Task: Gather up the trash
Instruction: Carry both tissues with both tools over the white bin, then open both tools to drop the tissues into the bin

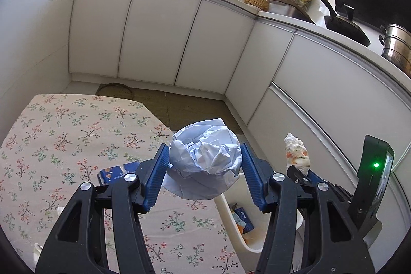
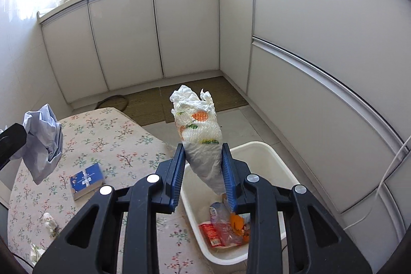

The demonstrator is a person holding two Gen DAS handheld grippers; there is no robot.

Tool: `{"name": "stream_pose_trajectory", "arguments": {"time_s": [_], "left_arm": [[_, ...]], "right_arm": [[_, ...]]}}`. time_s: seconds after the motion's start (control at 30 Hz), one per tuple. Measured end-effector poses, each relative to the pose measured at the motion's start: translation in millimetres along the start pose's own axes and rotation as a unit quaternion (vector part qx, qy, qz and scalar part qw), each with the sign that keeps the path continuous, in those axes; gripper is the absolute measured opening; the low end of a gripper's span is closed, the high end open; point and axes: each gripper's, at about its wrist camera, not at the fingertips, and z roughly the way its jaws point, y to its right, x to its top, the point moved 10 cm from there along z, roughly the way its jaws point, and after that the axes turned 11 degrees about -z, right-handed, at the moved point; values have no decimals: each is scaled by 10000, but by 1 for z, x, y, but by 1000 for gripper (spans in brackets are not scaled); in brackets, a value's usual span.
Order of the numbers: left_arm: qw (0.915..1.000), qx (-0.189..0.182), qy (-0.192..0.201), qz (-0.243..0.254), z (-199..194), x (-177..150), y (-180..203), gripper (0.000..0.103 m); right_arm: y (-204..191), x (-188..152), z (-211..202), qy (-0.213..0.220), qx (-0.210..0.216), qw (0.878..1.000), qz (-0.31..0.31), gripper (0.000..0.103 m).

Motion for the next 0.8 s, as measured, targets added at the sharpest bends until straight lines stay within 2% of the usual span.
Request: {"name": "stream_pose_trajectory", "arguments": {"time_s": [0.1,0.27,0.43,0.6,0.8], "left_arm": [[9999,-107,-117,51,11,-9,17,54],[9989,-332,-301,161,31,-27,52,54],[9968,-545,-492,317,51,-47,85,54],[9946,-707,-695,308,70,-61,104,54],[9918,-792,-965,272,92,-76,119,55]], "right_arm": [[23,-8,3,-85,-227,9997,94,40],[68,-15,-3,-25,-753,9966,327,68],[115,-26,-11,77,-1290,9898,594,83],[151,-33,-17,152,-1618,9837,773,87],[174,-46,-16,18,-1716,9812,884,88]]}}
